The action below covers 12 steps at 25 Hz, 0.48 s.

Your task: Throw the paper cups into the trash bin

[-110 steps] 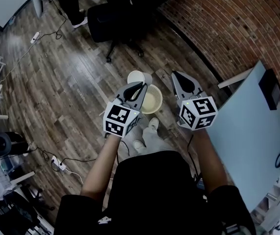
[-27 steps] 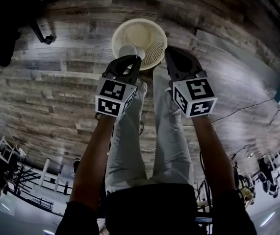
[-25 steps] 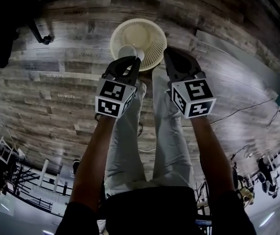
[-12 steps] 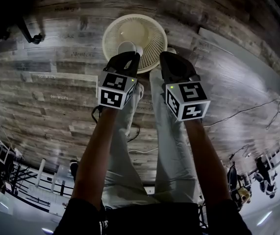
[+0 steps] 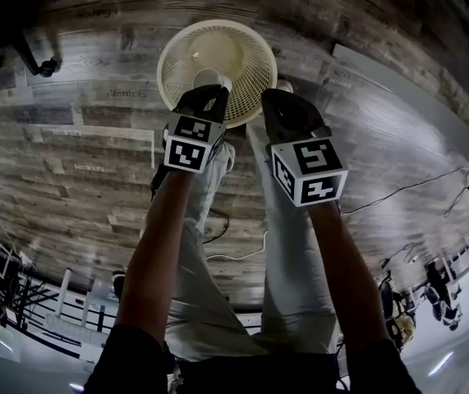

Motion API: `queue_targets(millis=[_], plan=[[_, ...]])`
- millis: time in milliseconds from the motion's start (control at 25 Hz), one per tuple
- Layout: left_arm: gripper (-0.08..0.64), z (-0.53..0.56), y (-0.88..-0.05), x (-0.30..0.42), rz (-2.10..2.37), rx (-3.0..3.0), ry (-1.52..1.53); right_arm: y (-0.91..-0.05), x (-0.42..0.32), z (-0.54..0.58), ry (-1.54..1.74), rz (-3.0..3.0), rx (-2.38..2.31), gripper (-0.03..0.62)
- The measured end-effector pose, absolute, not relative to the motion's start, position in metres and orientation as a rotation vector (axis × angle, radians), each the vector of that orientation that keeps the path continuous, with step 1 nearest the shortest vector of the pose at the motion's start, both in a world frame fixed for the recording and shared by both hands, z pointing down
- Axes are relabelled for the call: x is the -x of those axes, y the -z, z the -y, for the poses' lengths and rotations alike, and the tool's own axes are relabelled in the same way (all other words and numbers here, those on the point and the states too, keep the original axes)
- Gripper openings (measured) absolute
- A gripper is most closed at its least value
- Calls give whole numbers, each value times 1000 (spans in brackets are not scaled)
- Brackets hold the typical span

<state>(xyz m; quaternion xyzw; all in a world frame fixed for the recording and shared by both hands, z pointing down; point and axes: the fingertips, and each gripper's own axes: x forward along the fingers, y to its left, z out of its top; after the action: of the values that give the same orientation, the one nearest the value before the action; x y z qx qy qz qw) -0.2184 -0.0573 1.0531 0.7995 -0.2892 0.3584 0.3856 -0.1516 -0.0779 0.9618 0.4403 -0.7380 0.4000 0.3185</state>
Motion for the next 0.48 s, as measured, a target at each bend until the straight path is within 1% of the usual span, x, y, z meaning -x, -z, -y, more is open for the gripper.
queue_targets(millis=[240, 480], plan=[[26, 68, -1071, 209, 798, -2049, -885, -979, 140, 74, -1056, 1930, -1145, 3], [29, 57, -1082, 202, 754, -2009, -850, -988, 139, 70, -1090, 1920, -1141, 3]])
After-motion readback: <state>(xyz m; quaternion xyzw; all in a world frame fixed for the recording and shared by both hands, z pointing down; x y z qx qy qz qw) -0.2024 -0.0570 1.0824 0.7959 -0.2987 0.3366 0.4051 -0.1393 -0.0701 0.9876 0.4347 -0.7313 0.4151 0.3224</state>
